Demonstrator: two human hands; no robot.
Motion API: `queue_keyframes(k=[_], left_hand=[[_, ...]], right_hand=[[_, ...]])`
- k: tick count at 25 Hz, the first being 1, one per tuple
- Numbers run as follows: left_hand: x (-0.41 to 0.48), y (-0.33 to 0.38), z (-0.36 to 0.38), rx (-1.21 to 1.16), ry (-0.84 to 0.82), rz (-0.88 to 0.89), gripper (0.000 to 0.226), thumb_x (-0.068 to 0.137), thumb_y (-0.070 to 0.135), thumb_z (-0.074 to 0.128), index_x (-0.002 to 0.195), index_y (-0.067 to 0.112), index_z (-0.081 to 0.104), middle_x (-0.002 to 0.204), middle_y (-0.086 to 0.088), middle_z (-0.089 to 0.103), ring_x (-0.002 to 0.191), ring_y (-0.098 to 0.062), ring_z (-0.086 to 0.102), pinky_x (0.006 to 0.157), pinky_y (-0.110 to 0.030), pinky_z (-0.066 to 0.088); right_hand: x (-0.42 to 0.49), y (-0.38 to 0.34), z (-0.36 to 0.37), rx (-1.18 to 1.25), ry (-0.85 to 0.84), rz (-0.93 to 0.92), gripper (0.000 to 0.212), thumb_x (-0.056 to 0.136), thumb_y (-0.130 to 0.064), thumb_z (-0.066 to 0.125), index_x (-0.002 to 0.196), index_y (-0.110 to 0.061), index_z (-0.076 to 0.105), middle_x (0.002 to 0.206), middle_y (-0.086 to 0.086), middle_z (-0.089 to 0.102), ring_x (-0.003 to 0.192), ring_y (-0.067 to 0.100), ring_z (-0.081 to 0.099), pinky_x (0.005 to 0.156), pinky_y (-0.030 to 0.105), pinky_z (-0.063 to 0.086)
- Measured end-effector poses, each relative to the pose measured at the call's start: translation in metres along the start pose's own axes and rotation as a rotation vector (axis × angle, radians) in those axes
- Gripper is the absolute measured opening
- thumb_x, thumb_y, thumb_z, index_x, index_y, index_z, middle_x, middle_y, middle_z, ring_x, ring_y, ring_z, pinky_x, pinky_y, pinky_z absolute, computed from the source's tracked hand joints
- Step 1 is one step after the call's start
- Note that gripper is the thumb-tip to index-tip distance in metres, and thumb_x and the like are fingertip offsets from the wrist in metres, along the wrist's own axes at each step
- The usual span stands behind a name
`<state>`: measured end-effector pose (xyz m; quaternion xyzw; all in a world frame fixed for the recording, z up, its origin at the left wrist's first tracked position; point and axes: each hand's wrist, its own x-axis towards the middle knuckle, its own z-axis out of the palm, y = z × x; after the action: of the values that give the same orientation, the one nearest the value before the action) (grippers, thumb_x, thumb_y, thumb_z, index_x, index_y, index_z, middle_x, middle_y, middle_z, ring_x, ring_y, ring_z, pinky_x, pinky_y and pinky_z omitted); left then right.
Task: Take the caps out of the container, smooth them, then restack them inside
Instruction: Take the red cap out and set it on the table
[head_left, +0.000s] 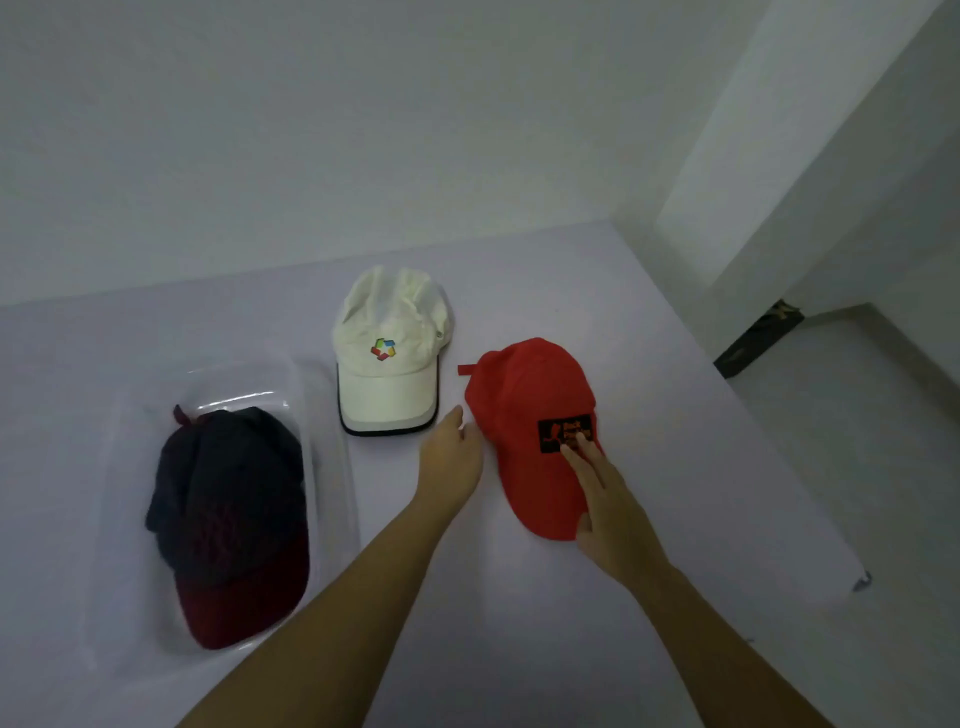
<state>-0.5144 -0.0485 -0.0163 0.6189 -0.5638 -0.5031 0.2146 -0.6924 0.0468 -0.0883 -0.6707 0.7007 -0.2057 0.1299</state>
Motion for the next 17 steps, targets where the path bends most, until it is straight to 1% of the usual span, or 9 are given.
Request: queue_keyframes(k=[1, 2, 4, 5, 9, 11, 12, 14, 17], left_hand=[[-0.003, 0.004, -0.017, -0.019, 0.048, 0.040, 0.035, 0.098, 0.015, 0.035, 0.130, 0.012, 0.050, 0.130, -0.002, 0.054, 0.123, -0.019, 0.049, 0.104, -0.032, 0.033], [-0.007, -0.001, -0.054, -0.052, 0.135, 0.070, 0.032, 0.099, 0.016, 0.034, 0.124, 0.015, 0.053, 0.124, 0.002, 0.057, 0.117, -0.016, 0.052, 0.101, -0.031, 0.034], [-0.010, -0.011, -0.115, -0.093, 0.292, 0.095, 0.039, 0.099, 0.020, 0.032, 0.135, 0.009, 0.046, 0.135, -0.004, 0.052, 0.125, -0.021, 0.048, 0.100, -0.025, 0.032], [-0.010, -0.023, -0.147, -0.100, 0.361, 0.093, 0.043, 0.099, 0.021, 0.031, 0.138, 0.007, 0.042, 0.140, -0.005, 0.049, 0.129, -0.022, 0.045, 0.100, -0.023, 0.031], [-0.013, -0.040, -0.171, -0.139, 0.408, 0.033, 0.045, 0.101, 0.024, 0.032, 0.142, 0.008, 0.037, 0.145, -0.005, 0.044, 0.133, -0.019, 0.040, 0.098, -0.015, 0.024], [-0.019, -0.066, -0.200, -0.075, 0.456, -0.019, 0.044, 0.101, 0.024, 0.030, 0.140, 0.006, 0.039, 0.143, -0.009, 0.047, 0.128, -0.023, 0.045, 0.103, -0.022, 0.029], [-0.019, -0.088, -0.218, -0.030, 0.476, -0.041, 0.043, 0.100, 0.023, 0.030, 0.137, 0.005, 0.042, 0.138, -0.013, 0.051, 0.120, -0.025, 0.050, 0.102, -0.028, 0.035], [-0.017, -0.121, -0.233, 0.037, 0.431, -0.100, 0.040, 0.099, 0.021, 0.031, 0.133, 0.002, 0.043, 0.127, -0.018, 0.056, 0.108, -0.027, 0.055, 0.093, -0.033, 0.042], [-0.013, -0.152, -0.230, 0.007, 0.288, -0.186, 0.049, 0.099, 0.025, 0.034, 0.142, 0.003, 0.027, 0.141, -0.018, 0.044, 0.125, -0.033, 0.046, 0.104, -0.041, 0.040]], right_hand=[[0.009, -0.020, 0.003, -0.005, 0.036, -0.018, 0.077, 0.072, 0.009, 0.057, 0.141, -0.014, 0.034, 0.149, 0.009, 0.034, 0.132, 0.020, 0.039, 0.095, 0.023, 0.043], [0.024, -0.061, 0.013, 0.010, 0.054, -0.087, 0.065, 0.079, 0.002, 0.056, 0.140, -0.014, 0.038, 0.148, 0.007, 0.036, 0.132, 0.013, 0.038, 0.097, 0.017, 0.039], [0.044, -0.130, 0.032, 0.054, 0.007, -0.189, 0.050, 0.090, -0.012, 0.049, 0.139, -0.014, 0.040, 0.148, 0.002, 0.037, 0.135, 0.005, 0.029, 0.107, 0.011, 0.022], [0.052, -0.166, 0.045, 0.096, -0.022, -0.227, 0.047, 0.092, -0.016, 0.047, 0.138, -0.013, 0.042, 0.147, 0.002, 0.039, 0.136, 0.007, 0.030, 0.109, 0.013, 0.018], [0.056, -0.198, 0.060, 0.166, 0.000, -0.242, 0.043, 0.091, -0.025, 0.041, 0.131, -0.010, 0.048, 0.129, 0.008, 0.056, 0.120, 0.018, 0.049, 0.104, 0.022, 0.031], [0.056, -0.228, 0.075, 0.178, -0.070, -0.289, 0.043, 0.091, -0.027, 0.037, 0.129, -0.009, 0.049, 0.125, 0.008, 0.058, 0.115, 0.020, 0.054, 0.101, 0.025, 0.037], [0.059, -0.249, 0.086, 0.178, -0.122, -0.309, 0.044, 0.092, -0.026, 0.035, 0.130, -0.009, 0.047, 0.127, 0.009, 0.057, 0.117, 0.021, 0.053, 0.103, 0.027, 0.039], [0.068, -0.274, 0.103, 0.185, -0.211, -0.277, 0.043, 0.095, -0.021, 0.037, 0.136, -0.007, 0.039, 0.139, 0.013, 0.045, 0.128, 0.024, 0.044, 0.109, 0.029, 0.034], [0.080, -0.294, 0.119, 0.281, -0.365, -0.061, 0.052, 0.097, -0.016, 0.039, 0.144, -0.005, 0.019, 0.151, 0.015, 0.024, 0.139, 0.026, 0.028, 0.113, 0.031, 0.026]])
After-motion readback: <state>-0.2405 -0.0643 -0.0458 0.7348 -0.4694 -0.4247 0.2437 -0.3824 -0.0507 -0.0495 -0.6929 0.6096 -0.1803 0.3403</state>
